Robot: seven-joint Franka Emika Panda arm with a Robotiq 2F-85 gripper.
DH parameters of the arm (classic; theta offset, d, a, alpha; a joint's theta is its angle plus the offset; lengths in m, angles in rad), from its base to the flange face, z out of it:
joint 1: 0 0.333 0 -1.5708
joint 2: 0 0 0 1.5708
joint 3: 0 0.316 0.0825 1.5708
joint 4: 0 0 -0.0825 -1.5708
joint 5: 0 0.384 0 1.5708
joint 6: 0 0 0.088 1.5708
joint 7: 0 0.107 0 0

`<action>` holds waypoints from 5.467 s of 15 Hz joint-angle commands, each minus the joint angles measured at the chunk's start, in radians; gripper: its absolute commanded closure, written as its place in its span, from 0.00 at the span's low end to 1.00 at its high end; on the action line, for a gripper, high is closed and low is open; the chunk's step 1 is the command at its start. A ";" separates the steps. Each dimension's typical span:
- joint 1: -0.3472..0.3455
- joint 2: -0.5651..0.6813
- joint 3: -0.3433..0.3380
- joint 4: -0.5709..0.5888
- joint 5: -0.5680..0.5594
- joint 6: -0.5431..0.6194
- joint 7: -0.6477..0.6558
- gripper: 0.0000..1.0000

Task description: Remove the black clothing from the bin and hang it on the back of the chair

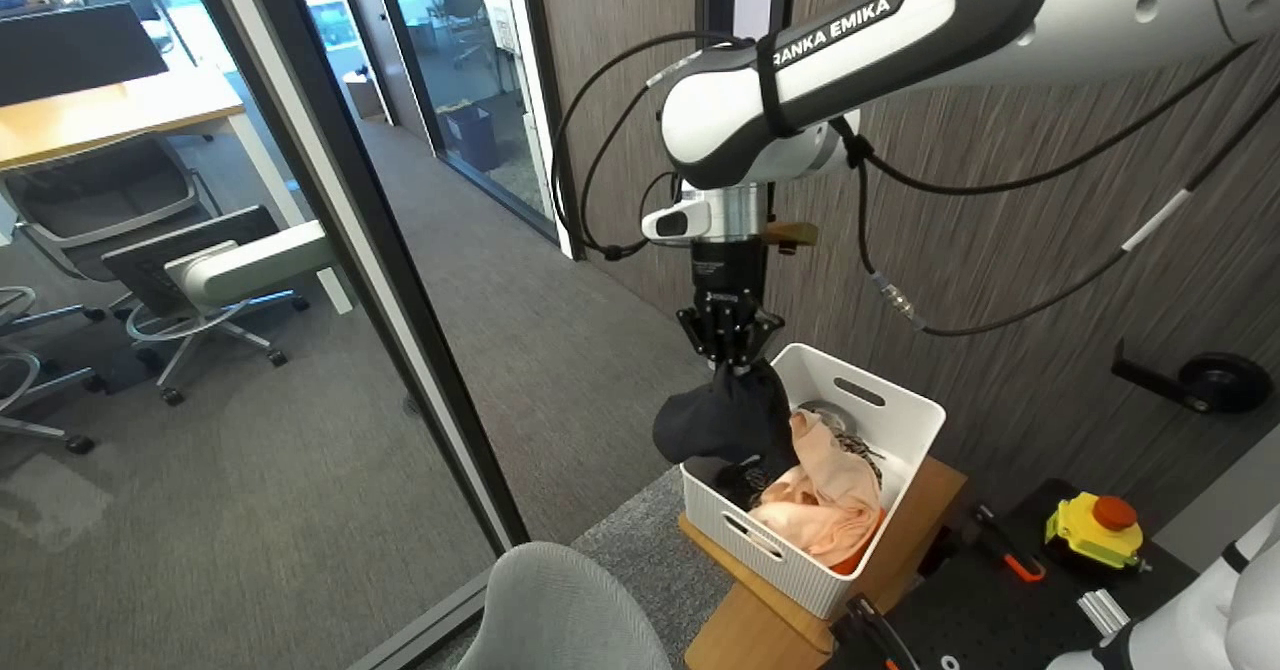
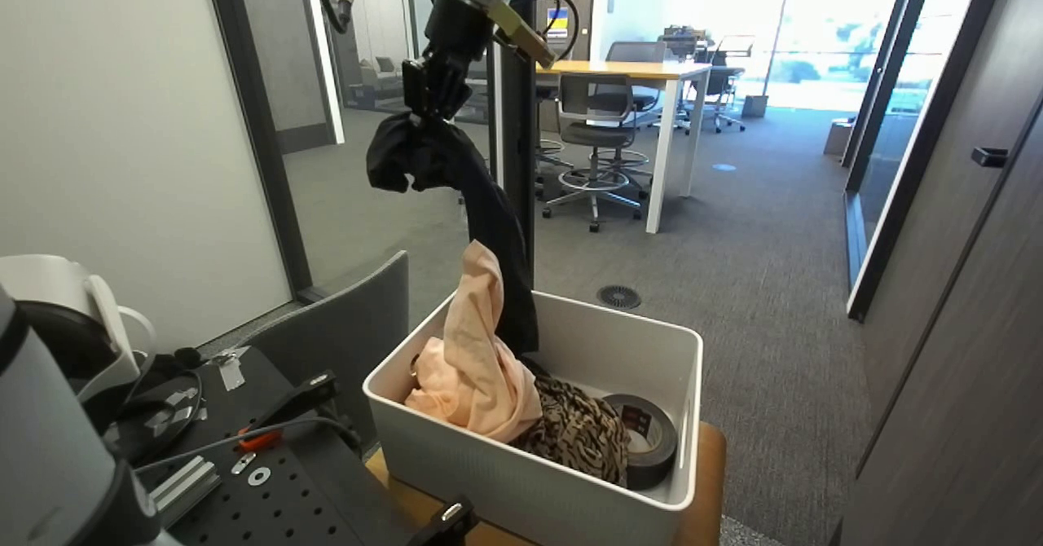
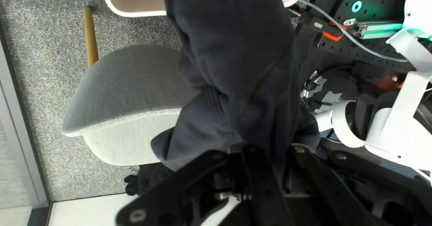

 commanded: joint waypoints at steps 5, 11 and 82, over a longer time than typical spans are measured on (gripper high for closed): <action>0.120 -0.039 0.030 0.086 0.013 -0.056 0.103 0.91; 0.194 -0.013 0.082 0.133 0.013 -0.053 0.160 0.91; 0.134 0.242 0.069 0.061 -0.308 0.057 0.921 0.00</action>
